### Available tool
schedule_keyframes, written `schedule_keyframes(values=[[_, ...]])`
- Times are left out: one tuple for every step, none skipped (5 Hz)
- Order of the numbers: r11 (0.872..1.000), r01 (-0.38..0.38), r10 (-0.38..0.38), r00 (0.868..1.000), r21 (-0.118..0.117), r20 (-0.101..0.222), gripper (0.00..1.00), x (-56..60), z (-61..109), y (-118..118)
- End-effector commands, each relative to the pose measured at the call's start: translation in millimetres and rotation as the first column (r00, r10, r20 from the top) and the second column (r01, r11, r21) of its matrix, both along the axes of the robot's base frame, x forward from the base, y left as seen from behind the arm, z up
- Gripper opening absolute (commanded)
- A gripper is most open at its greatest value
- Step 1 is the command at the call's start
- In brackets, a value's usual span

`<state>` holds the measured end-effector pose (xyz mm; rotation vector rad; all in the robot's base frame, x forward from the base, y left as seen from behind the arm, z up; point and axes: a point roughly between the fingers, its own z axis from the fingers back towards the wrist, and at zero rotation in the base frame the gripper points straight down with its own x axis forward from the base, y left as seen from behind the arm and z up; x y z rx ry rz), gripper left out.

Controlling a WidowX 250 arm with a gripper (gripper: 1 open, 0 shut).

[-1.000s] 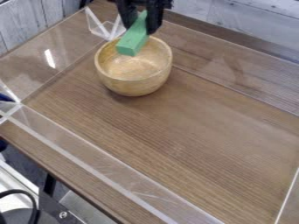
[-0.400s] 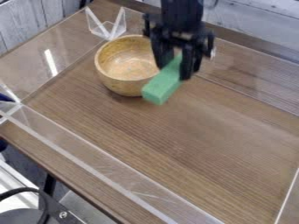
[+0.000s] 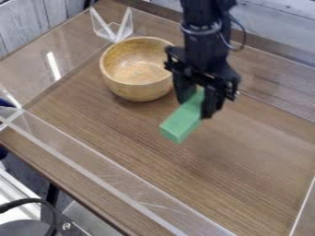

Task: Remove the green block from inside the brown bowl and put it on the table

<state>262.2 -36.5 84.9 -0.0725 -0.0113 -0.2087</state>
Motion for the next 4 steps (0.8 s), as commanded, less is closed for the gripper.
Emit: schedule_keyframes(values=[[1.000, 0.030, -0.030, 0.999, -0.006, 0.027, 0.00, 1.6, -2.2, -14], [0.999, 0.053, -0.053, 0.999, -0.010, 0.010, 0.00, 1.2, -21.3, -20], [0.998, 0.058, -0.058, 0.998, -0.013, 0.010, 0.00, 2.9, -37.4, -19], [0.998, 0.058, -0.057, 0.998, -0.012, 0.006, 0.00, 3.1, -47.6, -18]])
